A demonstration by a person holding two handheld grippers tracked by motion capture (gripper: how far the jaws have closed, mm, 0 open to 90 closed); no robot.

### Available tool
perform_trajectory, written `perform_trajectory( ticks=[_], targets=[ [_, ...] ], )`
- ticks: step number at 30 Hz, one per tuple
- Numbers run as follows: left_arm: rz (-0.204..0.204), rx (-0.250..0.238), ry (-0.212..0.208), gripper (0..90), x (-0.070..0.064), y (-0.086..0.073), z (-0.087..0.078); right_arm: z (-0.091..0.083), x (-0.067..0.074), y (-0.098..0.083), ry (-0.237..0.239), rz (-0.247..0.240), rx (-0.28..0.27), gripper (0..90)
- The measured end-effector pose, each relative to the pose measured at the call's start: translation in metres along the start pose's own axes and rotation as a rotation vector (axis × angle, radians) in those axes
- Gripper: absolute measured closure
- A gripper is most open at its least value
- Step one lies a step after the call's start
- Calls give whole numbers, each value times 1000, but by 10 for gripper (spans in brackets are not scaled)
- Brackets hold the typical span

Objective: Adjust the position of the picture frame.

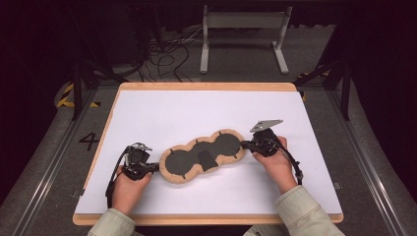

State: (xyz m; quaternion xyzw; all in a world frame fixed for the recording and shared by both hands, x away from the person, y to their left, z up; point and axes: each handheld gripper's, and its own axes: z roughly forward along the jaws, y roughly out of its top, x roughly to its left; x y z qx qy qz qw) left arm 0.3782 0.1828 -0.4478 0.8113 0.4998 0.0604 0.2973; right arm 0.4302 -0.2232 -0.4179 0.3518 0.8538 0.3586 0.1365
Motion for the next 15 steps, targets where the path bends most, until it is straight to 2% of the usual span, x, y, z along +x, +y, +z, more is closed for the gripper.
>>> perform_trajectory(
  ticks=[2,4,7,9,12,13,15],
  targets=[
    [-7,-5,-5,900,1,1,1,2,-5,1,-30,13,6,900],
    [-12,-11,11,900,0,4,3,6,-13,0,-63,25,12,900],
    [-12,-17,24,900,0,7,6,13,-26,-2,-95,72,23,900],
    [-8,-26,29,900,0,9,7,19,-35,-4,-88,105,33,900],
    [-5,-22,21,900,0,10,8,28,-40,-6,-55,124,55,900],
    [-4,-18,25,900,0,11,8,31,-41,-6,-36,119,61,900],
    [-6,-26,30,900,0,12,10,32,-38,-4,-47,95,71,900]
  ],
)
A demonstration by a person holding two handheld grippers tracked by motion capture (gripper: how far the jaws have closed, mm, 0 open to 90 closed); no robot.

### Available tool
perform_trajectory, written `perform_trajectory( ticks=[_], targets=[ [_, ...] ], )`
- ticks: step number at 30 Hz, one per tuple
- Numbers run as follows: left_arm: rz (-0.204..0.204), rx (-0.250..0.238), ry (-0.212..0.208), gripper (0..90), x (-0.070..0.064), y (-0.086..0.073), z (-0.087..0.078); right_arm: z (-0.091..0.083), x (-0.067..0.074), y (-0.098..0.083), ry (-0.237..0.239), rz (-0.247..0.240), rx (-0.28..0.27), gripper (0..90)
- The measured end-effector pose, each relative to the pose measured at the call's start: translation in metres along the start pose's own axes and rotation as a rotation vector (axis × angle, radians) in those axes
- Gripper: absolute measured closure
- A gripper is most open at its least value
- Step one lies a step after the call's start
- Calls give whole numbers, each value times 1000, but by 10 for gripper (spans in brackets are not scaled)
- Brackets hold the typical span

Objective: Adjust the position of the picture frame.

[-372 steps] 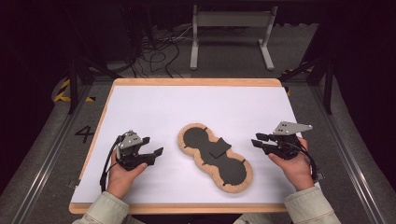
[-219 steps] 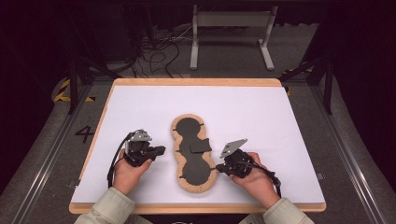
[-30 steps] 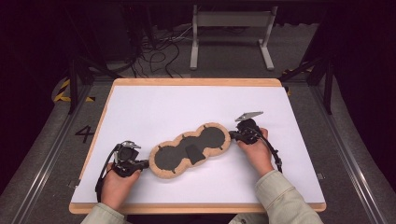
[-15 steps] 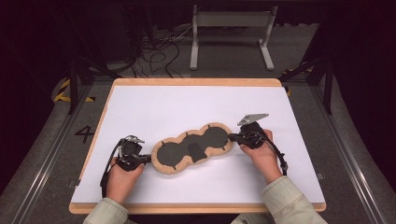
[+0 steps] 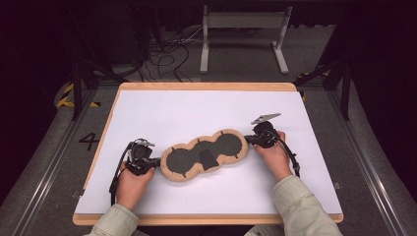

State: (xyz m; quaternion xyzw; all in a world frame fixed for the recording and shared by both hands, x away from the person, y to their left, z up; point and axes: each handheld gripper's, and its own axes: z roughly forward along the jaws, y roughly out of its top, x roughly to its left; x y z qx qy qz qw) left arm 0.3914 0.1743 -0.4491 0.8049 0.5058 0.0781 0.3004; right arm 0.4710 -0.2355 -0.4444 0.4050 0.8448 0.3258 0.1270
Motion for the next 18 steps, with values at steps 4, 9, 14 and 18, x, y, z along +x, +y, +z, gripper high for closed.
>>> perform_trajectory(
  ticks=[4,9,14,18],
  targets=[
    [-4,-4,-14,900,1,3,3,-6,1,-3,-2,-20,27,900],
    [24,-15,-9,900,-1,10,8,-22,4,-19,18,-21,54,900],
    [37,-23,-12,900,-3,17,14,-40,13,-36,24,-46,89,900],
    [42,-36,-19,900,-4,20,18,-51,20,-45,30,-88,120,900]
  ],
)
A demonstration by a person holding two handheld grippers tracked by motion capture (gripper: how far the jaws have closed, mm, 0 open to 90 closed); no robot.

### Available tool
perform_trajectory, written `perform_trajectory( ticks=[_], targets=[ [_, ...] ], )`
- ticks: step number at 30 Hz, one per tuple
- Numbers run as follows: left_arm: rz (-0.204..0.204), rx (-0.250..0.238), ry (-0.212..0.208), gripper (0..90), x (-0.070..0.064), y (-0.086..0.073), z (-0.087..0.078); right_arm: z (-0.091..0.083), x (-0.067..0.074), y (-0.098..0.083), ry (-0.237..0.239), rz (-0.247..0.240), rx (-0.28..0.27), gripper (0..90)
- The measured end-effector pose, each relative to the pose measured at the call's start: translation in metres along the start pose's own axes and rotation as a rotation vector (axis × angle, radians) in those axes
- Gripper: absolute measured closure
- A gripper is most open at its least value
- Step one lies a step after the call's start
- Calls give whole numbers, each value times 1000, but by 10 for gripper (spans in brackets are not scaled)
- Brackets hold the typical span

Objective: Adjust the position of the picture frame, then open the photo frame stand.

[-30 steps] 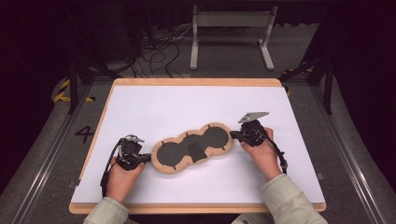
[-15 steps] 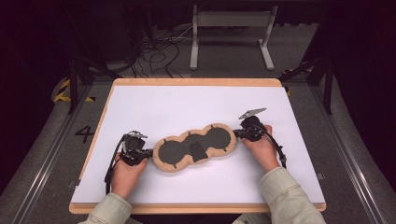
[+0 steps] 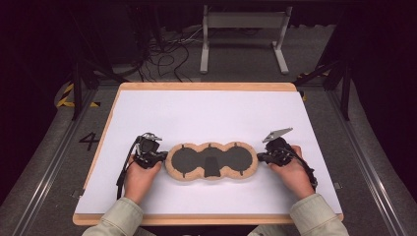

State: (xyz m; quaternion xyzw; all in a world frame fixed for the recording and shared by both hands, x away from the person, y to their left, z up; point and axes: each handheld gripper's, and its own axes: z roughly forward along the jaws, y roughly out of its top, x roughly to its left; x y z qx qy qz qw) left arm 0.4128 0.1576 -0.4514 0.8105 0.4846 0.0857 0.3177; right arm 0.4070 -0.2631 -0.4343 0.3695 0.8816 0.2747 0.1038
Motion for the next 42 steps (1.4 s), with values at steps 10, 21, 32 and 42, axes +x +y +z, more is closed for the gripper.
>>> perform_trajectory(
  ticks=[10,21,32,42],
  targets=[
    [19,-43,-37,857,5,-2,-12,-26,15,0,-65,-34,-66,900],
    [81,-116,-65,832,1,-2,-34,-39,40,6,11,-93,-135,900],
    [120,-155,-89,762,0,0,-43,-35,73,17,96,-173,-142,900],
    [132,-176,-93,699,0,-1,-48,-17,99,26,183,-236,-110,900]
  ],
)
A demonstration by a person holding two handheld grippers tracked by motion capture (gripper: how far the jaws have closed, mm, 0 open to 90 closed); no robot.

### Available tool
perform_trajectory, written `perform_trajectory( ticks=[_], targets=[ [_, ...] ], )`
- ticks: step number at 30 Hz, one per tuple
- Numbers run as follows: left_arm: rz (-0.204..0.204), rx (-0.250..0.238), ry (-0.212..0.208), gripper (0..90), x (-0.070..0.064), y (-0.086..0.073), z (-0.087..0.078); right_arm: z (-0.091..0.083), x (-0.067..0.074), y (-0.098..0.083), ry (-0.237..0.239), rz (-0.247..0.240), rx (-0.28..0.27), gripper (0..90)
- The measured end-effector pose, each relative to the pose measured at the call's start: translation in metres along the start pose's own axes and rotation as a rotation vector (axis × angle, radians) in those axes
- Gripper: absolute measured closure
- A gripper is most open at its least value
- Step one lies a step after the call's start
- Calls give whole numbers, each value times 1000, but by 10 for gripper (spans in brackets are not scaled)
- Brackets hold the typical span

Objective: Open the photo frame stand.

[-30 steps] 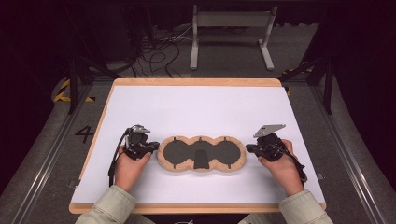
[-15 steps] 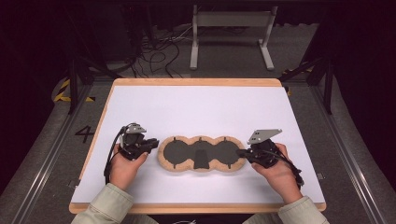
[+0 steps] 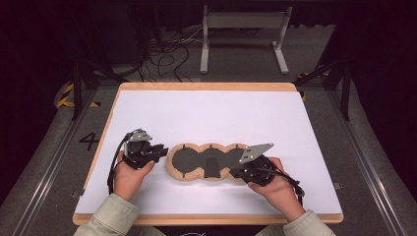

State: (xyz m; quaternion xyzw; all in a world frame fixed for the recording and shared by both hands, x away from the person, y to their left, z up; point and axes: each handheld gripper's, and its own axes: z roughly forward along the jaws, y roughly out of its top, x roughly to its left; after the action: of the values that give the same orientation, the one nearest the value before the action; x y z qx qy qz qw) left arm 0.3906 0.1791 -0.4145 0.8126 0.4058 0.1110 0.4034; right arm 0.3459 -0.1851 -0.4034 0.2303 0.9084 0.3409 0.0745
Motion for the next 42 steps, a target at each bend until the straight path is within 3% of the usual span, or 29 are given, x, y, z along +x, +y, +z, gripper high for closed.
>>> perform_trajectory(
  ticks=[9,19,29,37,42],
  targets=[
    [-8,-18,9,643,2,-1,-3,26,8,0,50,-9,56,900],
    [-26,-17,-7,631,3,0,0,43,8,-3,71,13,73,900],
    [-23,-9,1,628,6,-3,-2,37,5,3,77,46,-21,900],
    [-36,-4,7,625,6,-5,-1,30,-1,11,55,69,-109,900],
    [-33,5,1,623,5,-6,0,31,-4,10,52,80,-128,900]
  ],
)
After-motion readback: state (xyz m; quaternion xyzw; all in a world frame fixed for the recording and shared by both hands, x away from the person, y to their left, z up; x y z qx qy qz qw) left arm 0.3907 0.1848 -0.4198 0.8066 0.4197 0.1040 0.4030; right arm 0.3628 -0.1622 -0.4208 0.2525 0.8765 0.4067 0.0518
